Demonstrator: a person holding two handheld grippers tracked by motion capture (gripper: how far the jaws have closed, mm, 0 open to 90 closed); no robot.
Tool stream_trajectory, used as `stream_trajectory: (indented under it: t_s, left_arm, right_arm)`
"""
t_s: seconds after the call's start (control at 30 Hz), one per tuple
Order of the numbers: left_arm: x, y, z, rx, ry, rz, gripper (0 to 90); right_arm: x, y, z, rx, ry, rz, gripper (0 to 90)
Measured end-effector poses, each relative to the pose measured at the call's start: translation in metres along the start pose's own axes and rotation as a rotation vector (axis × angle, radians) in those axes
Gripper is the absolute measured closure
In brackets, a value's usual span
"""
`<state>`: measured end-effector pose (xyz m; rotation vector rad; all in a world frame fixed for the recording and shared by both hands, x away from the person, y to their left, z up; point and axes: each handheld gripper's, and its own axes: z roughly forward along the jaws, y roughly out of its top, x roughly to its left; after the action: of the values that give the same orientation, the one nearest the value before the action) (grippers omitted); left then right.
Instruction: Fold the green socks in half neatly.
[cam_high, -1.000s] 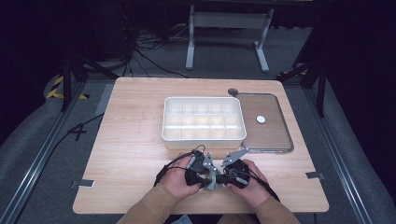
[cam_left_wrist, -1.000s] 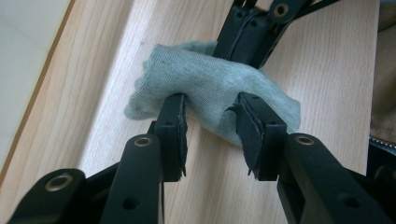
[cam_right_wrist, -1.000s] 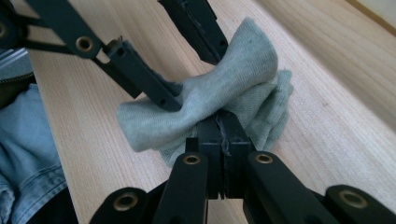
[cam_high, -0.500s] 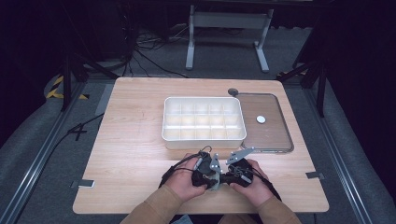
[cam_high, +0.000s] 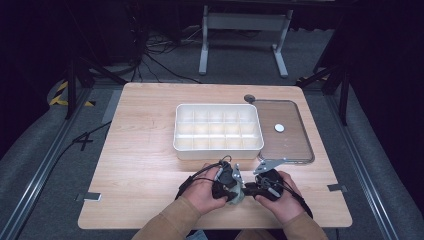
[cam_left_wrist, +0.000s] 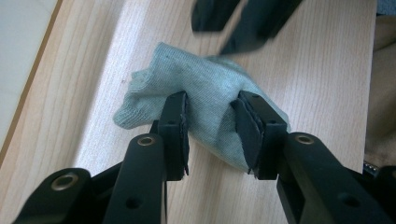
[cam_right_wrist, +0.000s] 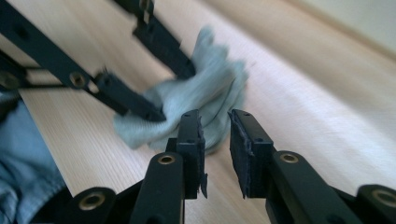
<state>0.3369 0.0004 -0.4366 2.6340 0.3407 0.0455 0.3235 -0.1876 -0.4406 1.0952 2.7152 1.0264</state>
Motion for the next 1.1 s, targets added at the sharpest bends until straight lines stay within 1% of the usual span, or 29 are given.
stream_trajectory:
  t_s: [0.03,0.1,0.17,0.27,0.3,0.37,0.4,0.47,0.53,0.6,0.67,0.77,0.83,0.87,0.97,1.07,1.1]
  left_arm:
    - [0.0,0.0,0.0,-0.001,0.0,-0.001,64.2]
    - [0.0,0.0,0.0,-0.004,0.002,-0.002,64.2]
    - [0.0,0.0,0.0,-0.003,0.005,-0.003,64.2]
    - [0.0,0.0,0.0,-0.002,0.007,-0.003,64.2]
    - [0.0,0.0,0.0,-0.004,0.007,-0.006,64.2]
    - [-0.001,0.0,0.0,-0.002,0.013,0.003,64.1]
    - [-0.001,0.0,0.0,-0.002,0.014,0.003,64.1]
    - [-0.002,0.0,0.0,0.001,0.017,0.002,64.0]
    - [-0.002,0.0,0.0,0.002,0.019,0.01,64.0]
    - [-0.003,0.0,-0.001,0.006,0.022,0.005,64.0]
    - [-0.003,0.0,-0.001,0.002,0.025,0.008,64.0]
    - [-0.003,-0.002,-0.001,-0.003,0.02,-0.001,63.5]
    - [-0.002,-0.004,-0.003,0.002,0.021,0.006,62.2]
    - [-0.004,-0.007,-0.005,0.008,0.017,0.004,60.4]
    - [-0.004,-0.013,-0.01,0.0,0.009,-0.011,56.8]
    - [-0.003,-0.017,-0.013,-0.003,0.003,-0.022,55.9]
    - [-0.003,-0.018,-0.013,0.004,0.007,-0.024,55.6]
  right_arm:
    - [-0.001,-0.001,-0.004,-0.027,0.002,0.015,72.3]
    - [-0.001,-0.001,-0.007,-0.083,0.011,0.043,68.3]
    - [0.001,0.001,-0.006,-0.104,0.02,0.052,66.1]
    - [0.005,0.004,-0.001,-0.128,0.001,0.05,62.1]
    - [0.005,0.004,0.002,-0.128,-0.003,0.053,60.0]
    - [0.005,0.004,0.007,-0.114,-0.023,0.044,59.2]
    - [0.005,0.004,0.009,-0.116,-0.028,0.05,58.9]
    - [0.004,0.003,0.01,-0.118,-0.021,0.066,58.7]
    - [0.005,0.003,0.01,-0.125,-0.022,0.065,58.2]
    - [0.006,0.004,0.01,-0.128,-0.014,0.058,57.8]
    - [0.007,0.004,0.012,-0.115,-0.008,0.053,57.7]
    - [0.005,0.003,0.017,-0.074,-0.026,0.034,56.6]
    - [0.004,0.002,0.019,-0.072,-0.028,0.034,55.4]
    - [0.003,0.001,0.019,-0.073,-0.029,0.041,54.4]
    - [0.001,0.001,0.021,-0.061,-0.031,0.059,52.9]
    - [0.0,0.003,0.023,-0.044,-0.041,0.067,50.5]
    - [0.0,0.003,0.023,-0.039,-0.04,0.069,49.2]
